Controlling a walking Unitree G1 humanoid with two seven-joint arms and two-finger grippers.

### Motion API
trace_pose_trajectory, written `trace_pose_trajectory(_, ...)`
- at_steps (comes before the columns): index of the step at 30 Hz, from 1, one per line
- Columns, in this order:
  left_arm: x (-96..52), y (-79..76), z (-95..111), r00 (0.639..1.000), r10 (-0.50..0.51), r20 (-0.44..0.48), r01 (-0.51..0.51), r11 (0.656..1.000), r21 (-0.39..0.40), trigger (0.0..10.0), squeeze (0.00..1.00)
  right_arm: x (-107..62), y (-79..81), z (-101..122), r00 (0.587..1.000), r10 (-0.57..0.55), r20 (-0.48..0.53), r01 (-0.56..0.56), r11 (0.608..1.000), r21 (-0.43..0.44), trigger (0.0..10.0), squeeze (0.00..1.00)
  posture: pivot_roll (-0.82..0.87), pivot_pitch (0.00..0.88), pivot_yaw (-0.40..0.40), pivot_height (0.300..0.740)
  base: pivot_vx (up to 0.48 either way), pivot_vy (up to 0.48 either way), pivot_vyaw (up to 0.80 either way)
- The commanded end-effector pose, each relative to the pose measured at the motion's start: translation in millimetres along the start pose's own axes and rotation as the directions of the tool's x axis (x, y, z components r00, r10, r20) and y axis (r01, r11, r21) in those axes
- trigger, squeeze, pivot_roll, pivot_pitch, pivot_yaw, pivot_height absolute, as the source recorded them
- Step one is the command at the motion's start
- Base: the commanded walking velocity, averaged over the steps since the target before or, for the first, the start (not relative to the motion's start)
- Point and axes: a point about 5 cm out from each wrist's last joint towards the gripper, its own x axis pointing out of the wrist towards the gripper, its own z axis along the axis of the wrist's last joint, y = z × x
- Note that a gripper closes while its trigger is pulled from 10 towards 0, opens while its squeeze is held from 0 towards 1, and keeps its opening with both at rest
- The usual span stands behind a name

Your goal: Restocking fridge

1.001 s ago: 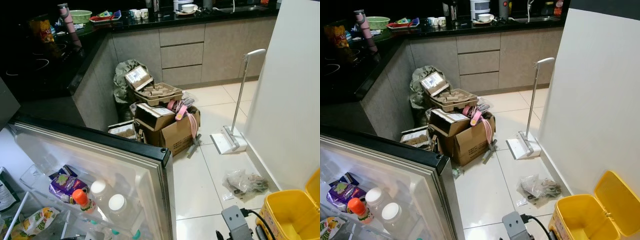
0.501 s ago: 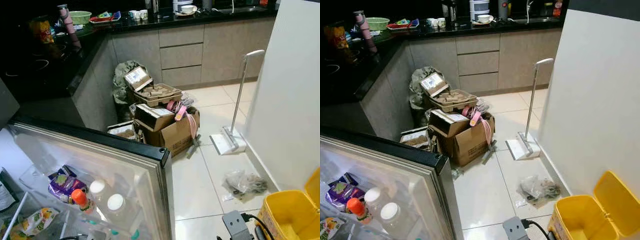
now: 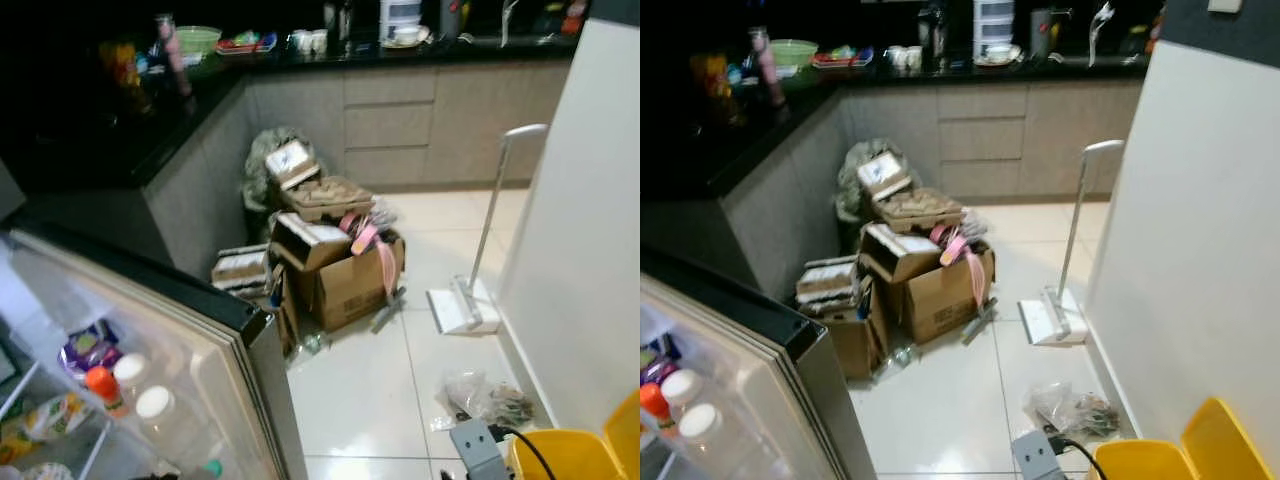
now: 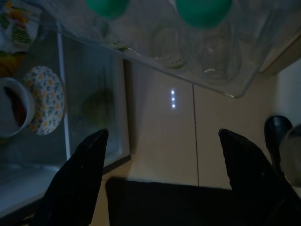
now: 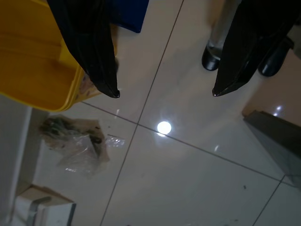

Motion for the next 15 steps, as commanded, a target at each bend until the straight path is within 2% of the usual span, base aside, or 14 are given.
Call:
trace_pose_trajectory(1,0.2,1.8,-1,1.000,0.014,-0.009,-0.014,1.000,0.008,10.0,0.00,-1.2,3.0,-4,1.000,0.009,-0.013,-0.009,1.000,0.020,10.0,0.00,-0.13,0.000,0.043,0.740,0.000,0.000,0.00)
trace_pose_trajectory(10,0.5,2.3,0,0.999,0.032,-0.014,-0.032,0.999,0.004,10.0,0.00,-1.4,4.2,-5,1.000,0.016,-0.017,-0.015,1.000,0.022,10.0,0.00,-0.13,0.000,0.045,0.740,0.000,0.000,0.00)
trace_pose_trajectory(13,0.8,8.4,0,0.997,0.076,-0.015,-0.076,0.997,-0.012,10.0,0.00,-1.6,4.9,-5,1.000,0.019,-0.018,-0.019,1.000,0.022,10.0,0.00,-0.13,0.000,0.045,0.740,0.000,0.000,0.00)
trace_pose_trajectory(15,1.6,19.4,2,0.990,0.143,-0.003,-0.143,0.988,-0.059,10.0,0.00,-2.1,5.7,-6,1.000,0.022,-0.022,-0.022,0.999,0.024,10.0,0.00,-0.13,0.000,0.045,0.740,0.000,0.000,0.00)
